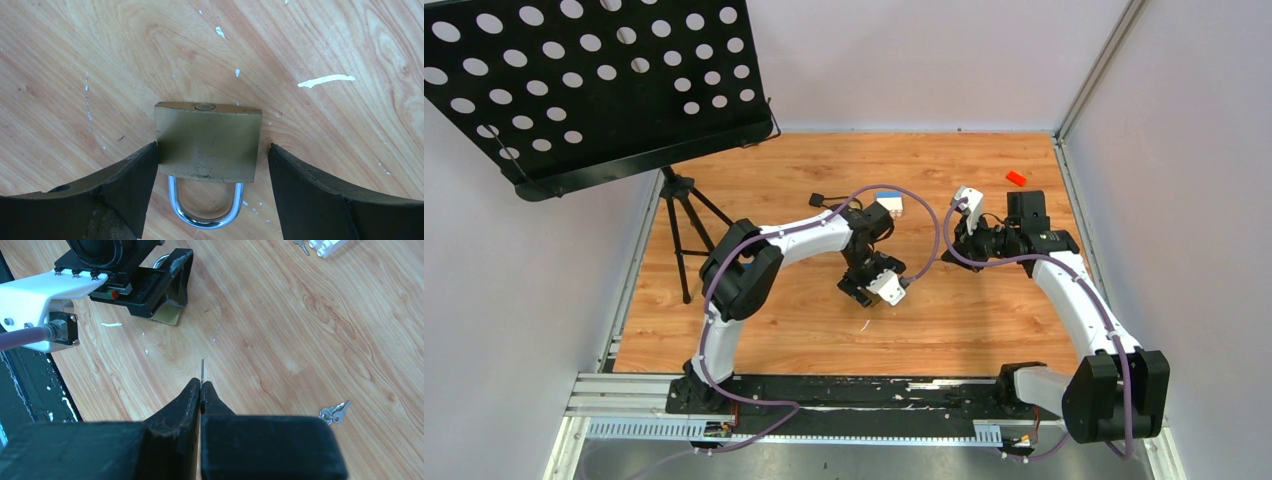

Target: Unlock with the key

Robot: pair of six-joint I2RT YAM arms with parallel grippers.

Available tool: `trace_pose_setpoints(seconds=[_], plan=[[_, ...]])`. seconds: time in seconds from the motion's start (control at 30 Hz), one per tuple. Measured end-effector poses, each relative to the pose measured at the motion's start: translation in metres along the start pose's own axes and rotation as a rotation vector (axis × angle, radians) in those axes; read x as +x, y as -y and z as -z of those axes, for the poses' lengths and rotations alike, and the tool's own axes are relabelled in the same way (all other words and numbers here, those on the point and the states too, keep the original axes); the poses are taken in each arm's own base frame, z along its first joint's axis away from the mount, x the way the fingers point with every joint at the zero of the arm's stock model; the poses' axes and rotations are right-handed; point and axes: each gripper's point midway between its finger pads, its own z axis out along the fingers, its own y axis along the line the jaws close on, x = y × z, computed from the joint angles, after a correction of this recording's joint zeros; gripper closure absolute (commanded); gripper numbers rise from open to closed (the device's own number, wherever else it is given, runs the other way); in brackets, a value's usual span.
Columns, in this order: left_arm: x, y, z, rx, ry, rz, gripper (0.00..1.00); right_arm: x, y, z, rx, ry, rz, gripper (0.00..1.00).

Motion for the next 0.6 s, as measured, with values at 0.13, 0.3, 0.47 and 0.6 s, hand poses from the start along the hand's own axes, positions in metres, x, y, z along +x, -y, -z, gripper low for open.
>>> trace_pose_setpoints(seconds=[0.13,0.3,0.47,0.6], plan=[[-0.0026,-0.0013,-0.003,0.027,-0.009,-0.008,0.15,0.0001,0.0001,-0.0001,0.0,0.0,0.0,1.0],[-0.0035,-0.001,-0.0043,0.035,-0.027,-0.015,0.16,0.0003,0.0001,-0.0002,0.0,-0.001,0.001,1.0],[-0.003,0.0005,-0.0048,0.043,-0.04,-0.016,0.29,0.0001,0.0002,-0.0001,-0.001,0.0,0.004,1.0],[-0.0024,0.0021,-0.005,0.051,-0.057,-0.017,0.29,0.0003,0.0003,-0.0002,0.0,-0.001,0.006,1.0]])
